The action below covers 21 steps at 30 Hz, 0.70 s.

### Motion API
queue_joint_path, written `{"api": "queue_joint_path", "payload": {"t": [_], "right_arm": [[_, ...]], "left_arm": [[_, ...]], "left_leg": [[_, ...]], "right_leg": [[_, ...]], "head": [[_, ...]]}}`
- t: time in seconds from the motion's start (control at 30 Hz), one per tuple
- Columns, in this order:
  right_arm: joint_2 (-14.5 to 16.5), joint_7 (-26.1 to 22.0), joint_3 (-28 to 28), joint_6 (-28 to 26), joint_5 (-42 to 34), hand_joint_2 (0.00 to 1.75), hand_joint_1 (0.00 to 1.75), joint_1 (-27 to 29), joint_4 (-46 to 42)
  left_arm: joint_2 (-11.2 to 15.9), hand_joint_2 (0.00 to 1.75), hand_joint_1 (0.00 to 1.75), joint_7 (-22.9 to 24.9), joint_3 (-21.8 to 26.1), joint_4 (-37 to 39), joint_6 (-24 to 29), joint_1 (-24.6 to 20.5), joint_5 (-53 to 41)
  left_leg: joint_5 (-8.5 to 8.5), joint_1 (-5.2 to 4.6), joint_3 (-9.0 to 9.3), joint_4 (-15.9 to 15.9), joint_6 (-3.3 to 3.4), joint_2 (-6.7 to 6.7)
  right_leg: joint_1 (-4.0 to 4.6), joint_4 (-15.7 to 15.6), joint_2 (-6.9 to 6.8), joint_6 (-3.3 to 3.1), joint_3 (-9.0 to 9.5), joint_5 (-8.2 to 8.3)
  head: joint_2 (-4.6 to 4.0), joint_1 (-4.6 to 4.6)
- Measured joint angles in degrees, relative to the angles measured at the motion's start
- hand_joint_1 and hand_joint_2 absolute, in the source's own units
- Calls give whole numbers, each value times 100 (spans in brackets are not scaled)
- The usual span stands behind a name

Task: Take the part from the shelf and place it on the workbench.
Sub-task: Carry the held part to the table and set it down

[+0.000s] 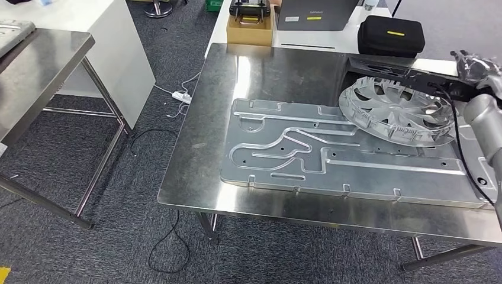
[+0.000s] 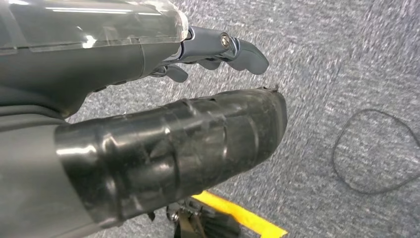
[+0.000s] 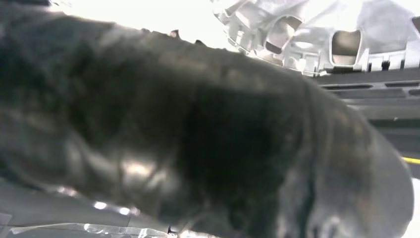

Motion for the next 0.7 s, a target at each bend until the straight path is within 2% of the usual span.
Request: {"api": "queue_joint_path", "payload": {"t": [0.07, 0.1, 0.13, 0.23, 0.3, 0.33, 0.4, 0.43, 0.47, 0.5, 0.53, 0.6, 0.67, 0.7], "right_arm": [[10, -25, -8, -235, -51, 0, 0, 88, -37], [20, -58, -30, -330, -116, 0, 0, 115, -76], [33, -99, -72, -398, -202, 0, 0, 146, -130], [86, -192, -270, -368, -406, 0, 0, 241, -349], [122, -200, -359, -297, -428, 0, 0, 280, -549], [146, -187, -385, -294, -405, 0, 0, 303, -663], [200, -135, -423, -353, -307, 0, 0, 399, -911], [233, -106, -434, -407, -239, 0, 0, 480, -1048], [260, -79, -439, -465, -172, 0, 0, 573, -1187], [287, -51, -440, -524, -106, 0, 0, 668, -1339], [310, -25, -442, -577, -46, 0, 0, 750, -1495], [336, 24, -451, -651, 43, 0, 0, 844, -1790], [345, 47, -470, -693, 96, 0, 0, 885, -2005], [348, 51, -483, -719, 122, 0, 0, 915, -2101]], "left_arm": [[-10, 0, 0, 10, 2, 0, 3, 3, -2], [-14, 0, 0, 18, 4, 0, 8, 1, -3], [-17, 0, 0, 27, 6, 0, 16, -1, -3], [-22, 0, 0, 51, 18, -1, 45, -5, 3], [-26, 0, 0, 58, 29, -1, 68, -4, 5], [-30, 0, 0, 63, 36, -1, 78, -5, 5], [-44, 0, 0, 77, 52, 0, 90, -4, 9], [-51, 0, 0, 83, 60, 0, 91, -3, 13], [-56, 0, 0, 87, 67, 0, 92, -2, 15], [-60, 0, 0, 89, 72, 0, 91, -1, 17], [-61, 0, 0, 89, 75, 0, 91, 0, 18], [-61, 0, 0, 89, 81, 0, 89, -3, 16], [-61, 0, 0, 89, 89, -1, 84, -9, 10], [-61, 44, 0, 89, 91, -1, 77, -12, 7]], "left_leg": [[-49, -5, -10, 70, -26, -9], [-74, -14, -27, 117, -49, -12], [-90, -21, -45, 148, -74, -12], [-102, -32, -71, 164, -137, -12], [-239, -27, -130, 313, -204, -7], [-391, -13, -224, 536, -243, -4], [-733, 37, -508, 1206, -305, 1], [-832, 60, -632, 1496, -323, 2], [-835, 76, -684, 1629, -335, 2], [-732, 88, -635, 1546, -339, 2], [-556, 97, -495, 1272, -337, 3], [-245, 94, -129, 534, -321, 2], [-161, 71, 35, 172, -289, -2], [-157, 55, 43, 139, -266, -4]], "right_leg": [[1, -689, -3, -13, 331, 363], [14, -994, 1, -31, 475, 472], [28, -1172, 5, -51, 556, 512], [40, -1253, 17, -120, 570, 513], [8, -1290, 10, -177, 578, 539], [-5, -1307, 4, -202, 580, 552], [-5, -1315, -6, -226, 574, 563], [-3, -1314, -10, -228, 572, 565], [-2, -1312, -13, -229, 572, 566], [-4, -1309, -15, -227, 573, 567], [-9, -1305, -17, -224, 575, 568], [-14, -1296, -17, -199, 566, 578], [-10, -1303, -15, -135, 544, 610], [-5, -1316, -14, -92, 538, 632]], "head": [[0, 0], [0, -2], [0, -2], [0, -2], [0, -4], [0, -4], [0, -4], [0, -3], [0, -3], [0, -3], [0, -3], [0, -3], [0, -3], [0, -3]]}}
